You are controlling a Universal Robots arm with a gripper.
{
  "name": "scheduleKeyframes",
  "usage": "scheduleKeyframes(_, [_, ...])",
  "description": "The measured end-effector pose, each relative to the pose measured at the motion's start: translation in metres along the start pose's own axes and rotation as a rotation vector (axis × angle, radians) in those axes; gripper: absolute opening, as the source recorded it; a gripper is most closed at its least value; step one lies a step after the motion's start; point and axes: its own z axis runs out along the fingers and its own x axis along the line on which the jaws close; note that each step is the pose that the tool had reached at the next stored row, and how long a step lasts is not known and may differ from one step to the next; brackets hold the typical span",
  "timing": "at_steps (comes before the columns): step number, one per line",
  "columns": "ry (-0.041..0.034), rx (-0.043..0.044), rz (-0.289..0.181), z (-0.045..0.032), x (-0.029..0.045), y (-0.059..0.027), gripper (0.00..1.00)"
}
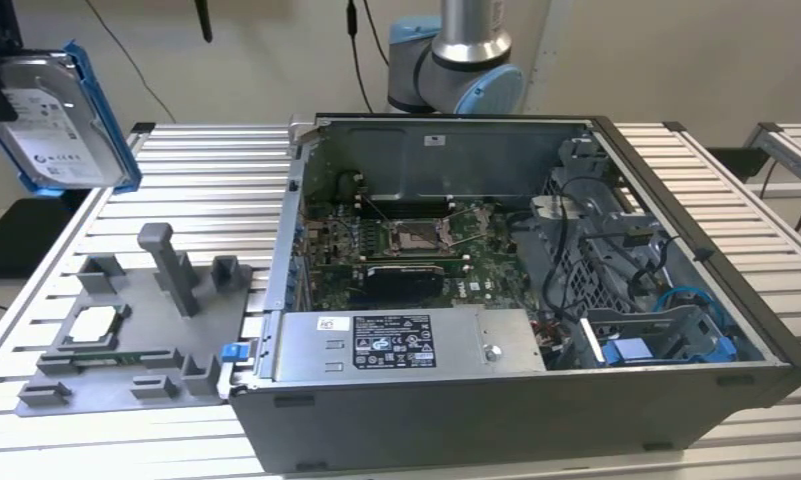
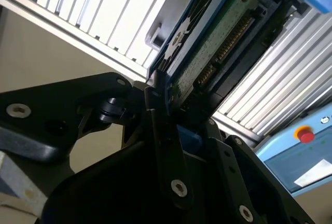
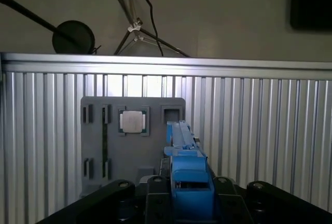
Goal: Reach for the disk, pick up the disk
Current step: 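Pick up the disk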
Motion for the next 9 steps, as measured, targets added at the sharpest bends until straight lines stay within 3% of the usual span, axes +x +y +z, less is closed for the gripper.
scheduleKeyframes(9, [0.0, 0.0001, 0.0, -0.015, -0.0007, 0.0002, 0.0])
